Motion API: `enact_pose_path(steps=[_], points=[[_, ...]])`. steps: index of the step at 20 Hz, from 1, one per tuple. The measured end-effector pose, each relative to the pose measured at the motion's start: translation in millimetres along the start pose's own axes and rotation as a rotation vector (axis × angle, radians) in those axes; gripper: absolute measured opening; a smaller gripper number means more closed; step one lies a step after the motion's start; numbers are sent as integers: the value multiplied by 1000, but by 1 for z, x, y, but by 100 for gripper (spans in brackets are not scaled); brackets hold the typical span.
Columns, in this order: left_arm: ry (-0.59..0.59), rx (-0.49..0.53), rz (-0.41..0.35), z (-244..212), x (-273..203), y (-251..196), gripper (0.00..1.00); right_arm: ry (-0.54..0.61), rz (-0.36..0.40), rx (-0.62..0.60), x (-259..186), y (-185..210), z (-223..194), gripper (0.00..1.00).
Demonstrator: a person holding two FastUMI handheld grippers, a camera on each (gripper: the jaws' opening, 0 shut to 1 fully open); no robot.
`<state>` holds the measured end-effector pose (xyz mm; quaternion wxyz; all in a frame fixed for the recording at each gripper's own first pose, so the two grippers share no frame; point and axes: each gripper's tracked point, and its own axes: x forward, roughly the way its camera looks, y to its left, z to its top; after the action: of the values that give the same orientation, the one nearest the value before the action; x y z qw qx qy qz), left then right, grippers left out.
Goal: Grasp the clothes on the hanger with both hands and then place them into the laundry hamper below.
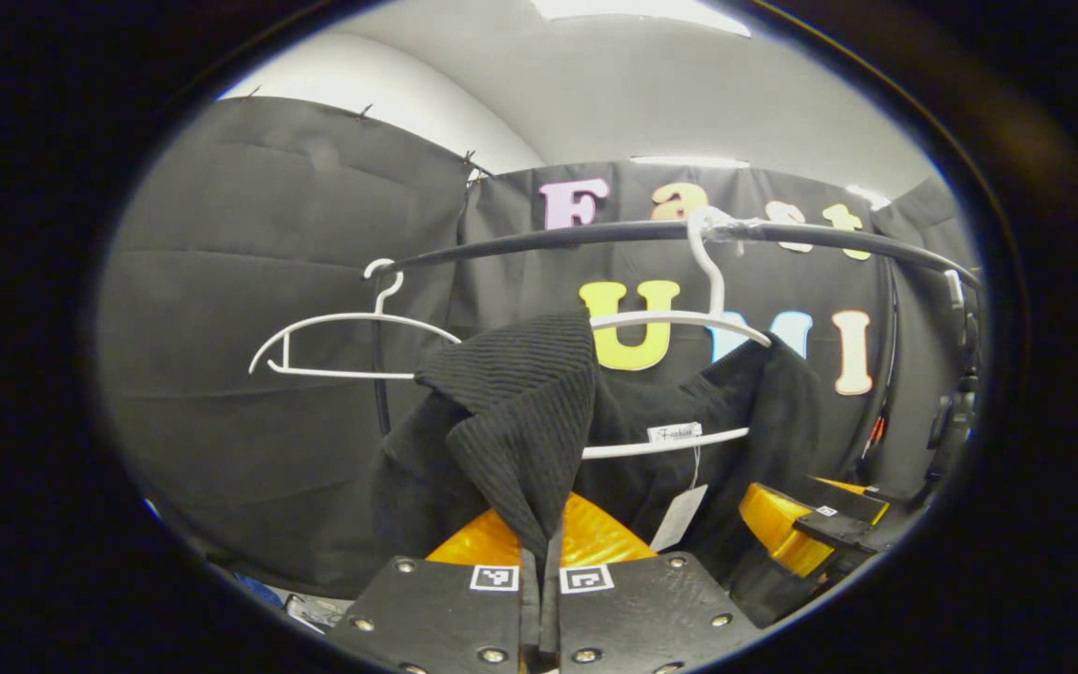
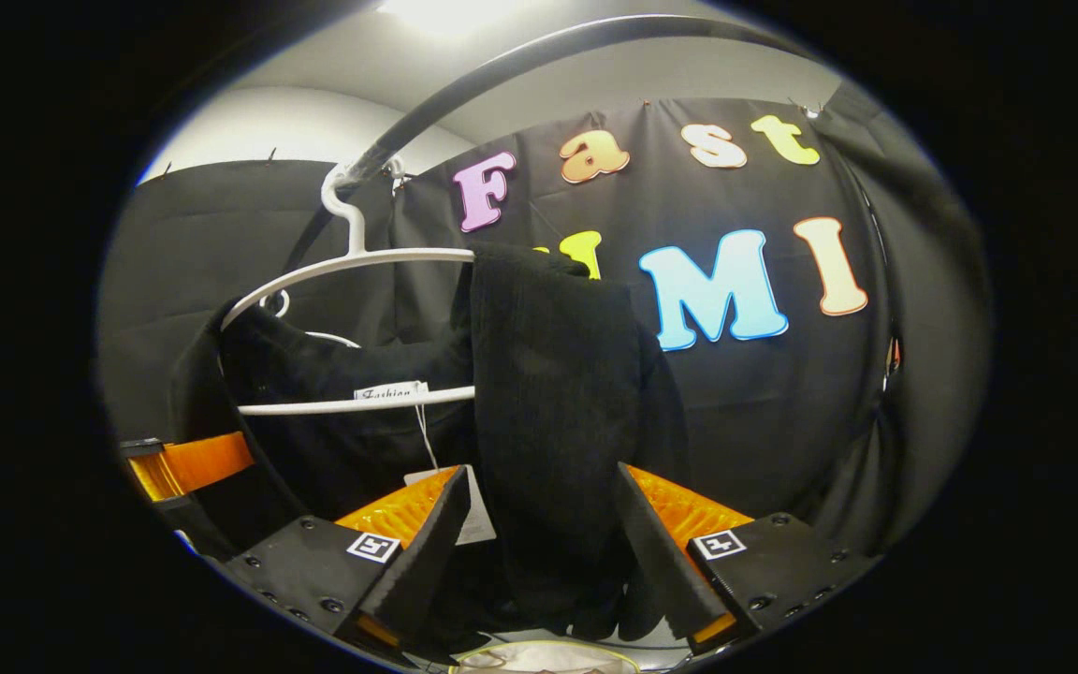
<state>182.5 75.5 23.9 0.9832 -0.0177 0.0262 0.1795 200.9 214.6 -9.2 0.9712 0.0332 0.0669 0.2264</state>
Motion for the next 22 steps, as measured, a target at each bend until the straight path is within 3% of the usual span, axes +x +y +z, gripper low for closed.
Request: enact_pose_path(steps=[6,9,10,13,16,19,22], points=[[-2,-2,-5,5,2,-6,1,-42,-15,34,20,2,15,100],[-4,-8,-6,6,1,-9,1,-56,-5,16,32,0,20,92],[-5,-8,-6,6,0,-8,1,-66,-5,12,34,-3,23,96],[-7,-5,-1,6,-3,-6,1,-77,29,19,39,-2,26,71],[-13,-7,8,10,-9,-5,1,-84,52,65,39,-8,28,12],[-23,-14,20,15,-12,-5,1,-68,198,140,44,5,30,7],[-35,-27,24,21,-24,-7,1,-56,246,146,44,-2,30,0]])
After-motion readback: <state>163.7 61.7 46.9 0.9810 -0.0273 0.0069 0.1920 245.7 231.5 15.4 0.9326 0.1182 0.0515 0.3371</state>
